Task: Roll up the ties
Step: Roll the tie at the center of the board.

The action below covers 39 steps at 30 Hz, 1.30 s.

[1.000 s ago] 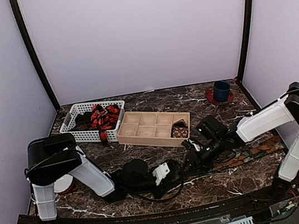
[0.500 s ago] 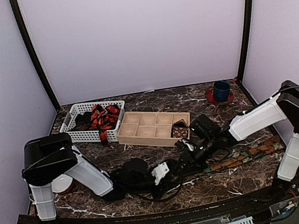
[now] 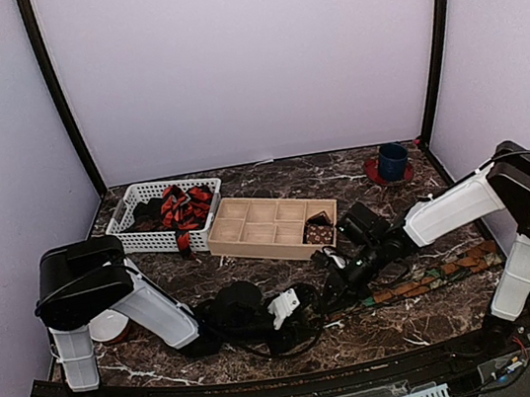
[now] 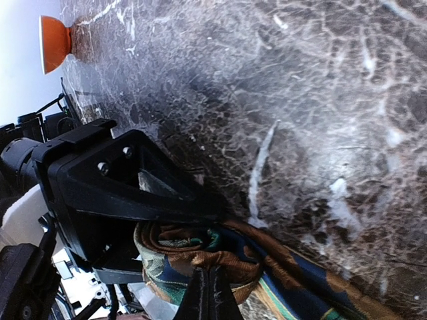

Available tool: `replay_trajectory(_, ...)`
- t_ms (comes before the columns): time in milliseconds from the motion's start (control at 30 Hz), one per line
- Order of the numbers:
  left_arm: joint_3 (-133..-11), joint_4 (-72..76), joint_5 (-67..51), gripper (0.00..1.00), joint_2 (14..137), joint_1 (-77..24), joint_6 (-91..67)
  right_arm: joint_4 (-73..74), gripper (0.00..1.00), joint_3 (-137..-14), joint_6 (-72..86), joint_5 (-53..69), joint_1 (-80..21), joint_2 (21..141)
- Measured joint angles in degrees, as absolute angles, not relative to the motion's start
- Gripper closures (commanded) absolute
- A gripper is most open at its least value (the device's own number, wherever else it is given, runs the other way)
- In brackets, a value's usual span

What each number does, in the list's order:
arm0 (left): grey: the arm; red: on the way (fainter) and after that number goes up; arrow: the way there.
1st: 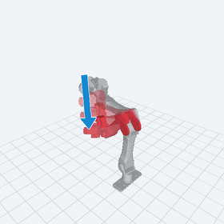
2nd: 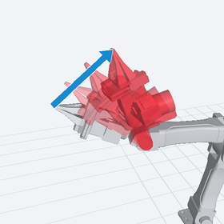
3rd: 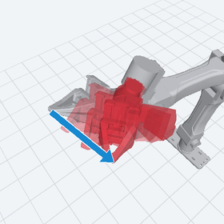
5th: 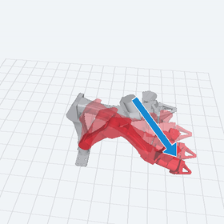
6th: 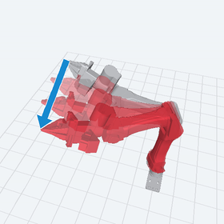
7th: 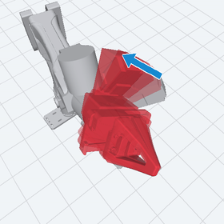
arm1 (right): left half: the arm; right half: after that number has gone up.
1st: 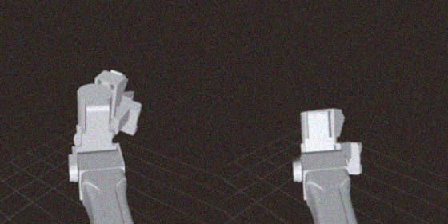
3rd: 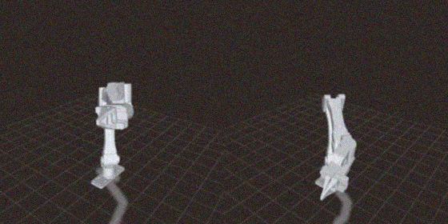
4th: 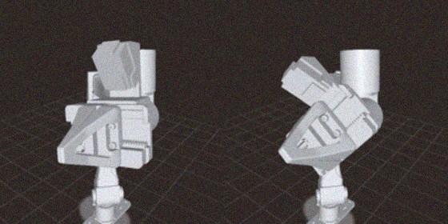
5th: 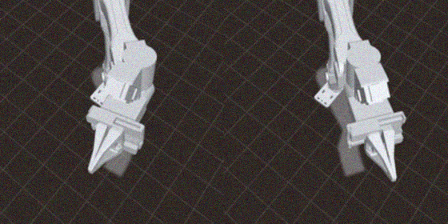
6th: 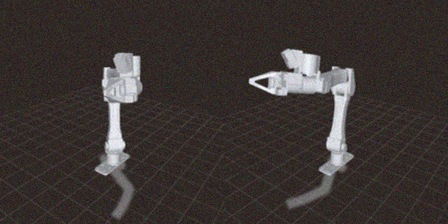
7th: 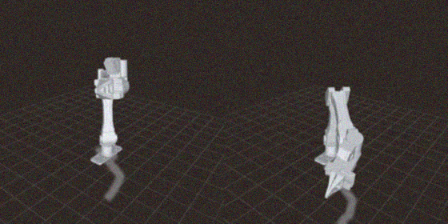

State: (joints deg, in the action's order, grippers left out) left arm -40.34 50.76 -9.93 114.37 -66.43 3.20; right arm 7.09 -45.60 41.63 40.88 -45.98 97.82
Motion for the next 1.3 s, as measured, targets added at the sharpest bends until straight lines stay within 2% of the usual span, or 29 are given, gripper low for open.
replay_trajectory(100,-40.4,50.6,-10.1,0.37,114.3,-66.4,3.3,7.4,1.00,-45.4,40.7,40.5,-45.4,97.8)
replay_trajectory(167,-40.2,50.8,-10.2,0.33,114.2,-66.5,3.0,7.3,1.00,-44.9,40.3,40.4,-45.3,97.8)
replay_trajectory(567,-41.4,52.1,-10.9,0.31,115.4,-66.5,0.4,5.9,1.00,-41.6,38.6,38.6,-44.1,96.6)
replay_trajectory(633,-43.6,52.2,-10.8,0.36,117.0,-66.5,-0.3,5.5,1.00,-41.3,38.4,38.4,-44.0,96.4)
replay_trajectory(767,-45.8,52.7,-10.0,0.55,118.8,-66.5,-0.8,4.8,1.00,-40.9,38.4,38.3,-43.9,96.4)
replay_trajectory(867,-46.0,52.6,-9.7,0.64,119.0,-66.5,-0.4,4.7,1.00,-41.0,38.2,37.9,-43.8,96.3)
replay_trajectory(1000,-45.3,52.1,-7.9,0.67,118.5,-66.7,0.8,6.6,0.72,-42.6,37.8,37.7,-43.8,96.3)
replay_trajectory(1033,-44.8,51.7,-7.4,0.68,118.0,-66.7,1.0,7.4,0.68,-43.4,37.4,37.7,-43.7,96.3)
replay_trajectory(1133,-43.4,49.5,-5.9,0.68,115.9,-66.7,1.7,10.0,0.60,-46.5,36.4,38.2,-43.7,96.2)
replay_trajectory(1300,-42.4,46.2,-4.0,0.66,113.6,-66.7,2.4,10.9,0.55,-48.6,37.1,41.0,-43.7,94.4)
